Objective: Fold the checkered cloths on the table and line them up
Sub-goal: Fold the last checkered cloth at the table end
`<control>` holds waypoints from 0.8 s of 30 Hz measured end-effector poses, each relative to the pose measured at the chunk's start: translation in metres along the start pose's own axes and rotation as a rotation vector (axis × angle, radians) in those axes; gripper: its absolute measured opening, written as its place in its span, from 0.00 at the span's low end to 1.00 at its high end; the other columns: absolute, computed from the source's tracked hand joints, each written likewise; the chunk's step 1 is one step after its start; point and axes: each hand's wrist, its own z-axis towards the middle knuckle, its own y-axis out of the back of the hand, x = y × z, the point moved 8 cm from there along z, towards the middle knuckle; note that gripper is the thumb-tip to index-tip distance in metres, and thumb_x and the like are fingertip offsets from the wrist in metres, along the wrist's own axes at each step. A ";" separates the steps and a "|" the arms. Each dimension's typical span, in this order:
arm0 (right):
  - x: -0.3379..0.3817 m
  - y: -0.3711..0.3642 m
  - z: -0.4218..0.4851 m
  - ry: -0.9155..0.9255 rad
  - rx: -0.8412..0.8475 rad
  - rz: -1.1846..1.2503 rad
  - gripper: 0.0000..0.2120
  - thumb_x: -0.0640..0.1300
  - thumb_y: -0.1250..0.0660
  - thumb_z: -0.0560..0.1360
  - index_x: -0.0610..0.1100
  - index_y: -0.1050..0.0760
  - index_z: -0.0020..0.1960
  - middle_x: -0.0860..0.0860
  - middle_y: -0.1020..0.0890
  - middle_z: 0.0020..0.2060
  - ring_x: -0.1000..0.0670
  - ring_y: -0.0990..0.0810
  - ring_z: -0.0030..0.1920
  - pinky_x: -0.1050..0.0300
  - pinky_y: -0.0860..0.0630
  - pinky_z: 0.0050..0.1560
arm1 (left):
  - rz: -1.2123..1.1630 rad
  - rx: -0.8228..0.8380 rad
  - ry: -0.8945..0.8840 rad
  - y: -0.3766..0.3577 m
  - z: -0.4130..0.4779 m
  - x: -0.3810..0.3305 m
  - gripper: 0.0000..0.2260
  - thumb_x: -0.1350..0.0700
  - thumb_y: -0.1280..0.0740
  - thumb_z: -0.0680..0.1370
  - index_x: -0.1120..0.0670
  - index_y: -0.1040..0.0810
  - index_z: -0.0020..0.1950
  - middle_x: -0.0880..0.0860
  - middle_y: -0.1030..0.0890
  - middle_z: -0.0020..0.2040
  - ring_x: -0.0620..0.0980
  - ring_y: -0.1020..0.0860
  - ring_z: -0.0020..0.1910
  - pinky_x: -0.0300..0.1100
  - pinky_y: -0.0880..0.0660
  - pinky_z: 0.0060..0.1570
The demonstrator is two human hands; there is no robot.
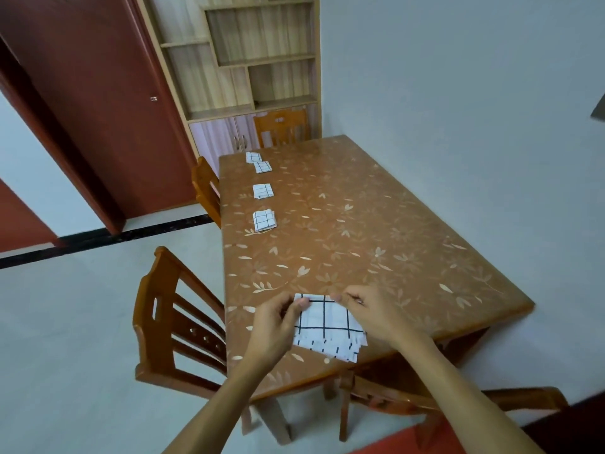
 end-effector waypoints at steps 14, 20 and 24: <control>0.121 -0.186 0.049 -0.174 -0.006 0.413 0.18 0.61 0.35 0.75 0.46 0.19 0.48 0.50 0.14 0.41 0.49 0.15 0.43 0.47 0.18 0.48 | -0.063 -0.130 0.111 0.209 0.001 0.083 0.16 0.42 0.38 0.81 0.52 0.19 0.45 0.46 0.18 0.36 0.38 0.18 0.38 0.30 0.25 0.33; 0.191 -0.267 0.078 -0.145 -0.102 0.507 0.12 0.54 0.39 0.81 0.48 0.22 0.56 0.55 0.15 0.41 0.61 0.17 0.38 0.70 0.26 0.33 | -0.084 -0.334 0.194 0.296 0.020 0.144 0.17 0.42 0.38 0.81 0.52 0.23 0.39 0.49 0.18 0.35 0.47 0.18 0.38 0.38 0.22 0.35; 0.201 -0.298 0.102 -0.215 -0.184 0.512 0.14 0.54 0.41 0.82 0.48 0.22 0.56 0.51 0.14 0.43 0.56 0.15 0.40 0.65 0.23 0.34 | -0.127 -0.340 0.170 0.329 0.036 0.167 0.19 0.43 0.37 0.81 0.56 0.22 0.39 0.52 0.19 0.34 0.49 0.19 0.36 0.46 0.23 0.34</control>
